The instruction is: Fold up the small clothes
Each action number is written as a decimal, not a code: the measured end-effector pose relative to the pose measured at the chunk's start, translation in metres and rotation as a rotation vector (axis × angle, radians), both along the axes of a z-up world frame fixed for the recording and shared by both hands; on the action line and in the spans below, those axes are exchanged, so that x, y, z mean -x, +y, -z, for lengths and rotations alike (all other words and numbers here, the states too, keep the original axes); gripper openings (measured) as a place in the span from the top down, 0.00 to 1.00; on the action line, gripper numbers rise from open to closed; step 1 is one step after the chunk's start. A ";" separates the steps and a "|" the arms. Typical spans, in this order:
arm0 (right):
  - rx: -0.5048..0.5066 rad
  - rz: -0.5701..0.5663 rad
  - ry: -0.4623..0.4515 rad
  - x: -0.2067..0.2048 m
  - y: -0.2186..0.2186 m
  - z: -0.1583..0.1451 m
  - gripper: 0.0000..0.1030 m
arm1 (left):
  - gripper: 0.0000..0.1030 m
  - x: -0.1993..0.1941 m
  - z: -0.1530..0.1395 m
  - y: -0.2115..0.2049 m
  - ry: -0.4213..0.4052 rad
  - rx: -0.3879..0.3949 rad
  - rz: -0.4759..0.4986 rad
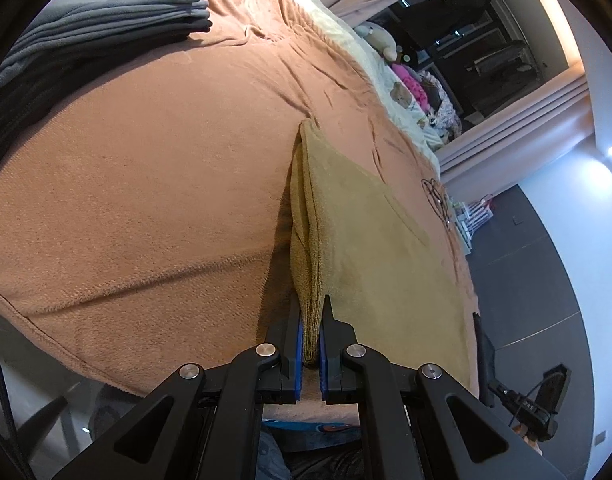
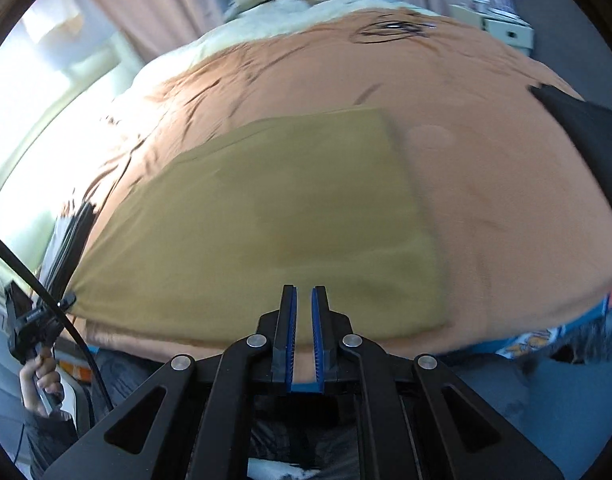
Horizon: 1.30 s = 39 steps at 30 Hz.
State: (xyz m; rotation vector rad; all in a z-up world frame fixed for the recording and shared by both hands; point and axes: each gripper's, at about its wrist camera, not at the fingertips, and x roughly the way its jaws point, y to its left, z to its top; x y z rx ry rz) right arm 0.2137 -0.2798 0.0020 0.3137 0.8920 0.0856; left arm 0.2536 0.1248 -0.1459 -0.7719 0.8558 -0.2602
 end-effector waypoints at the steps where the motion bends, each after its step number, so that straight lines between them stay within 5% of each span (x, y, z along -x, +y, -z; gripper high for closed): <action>1: 0.005 -0.021 0.001 -0.008 0.013 -0.001 0.95 | 0.95 0.000 0.000 0.000 -0.001 0.002 0.002; 15: 0.086 -0.270 0.063 -0.105 0.134 0.038 0.96 | 0.95 -0.001 -0.006 0.002 0.002 0.048 0.014; 23: 0.094 -0.352 0.148 -0.108 0.140 0.085 0.96 | 0.95 -0.003 -0.014 0.003 -0.012 0.081 0.016; 33: 0.092 -0.367 0.153 -0.132 0.123 0.066 0.96 | 0.95 -0.001 -0.018 0.002 -0.017 0.124 -0.006; 39: 0.065 -0.344 0.169 -0.164 0.127 0.079 0.96 | 0.95 -0.007 -0.026 -0.003 -0.022 0.126 0.010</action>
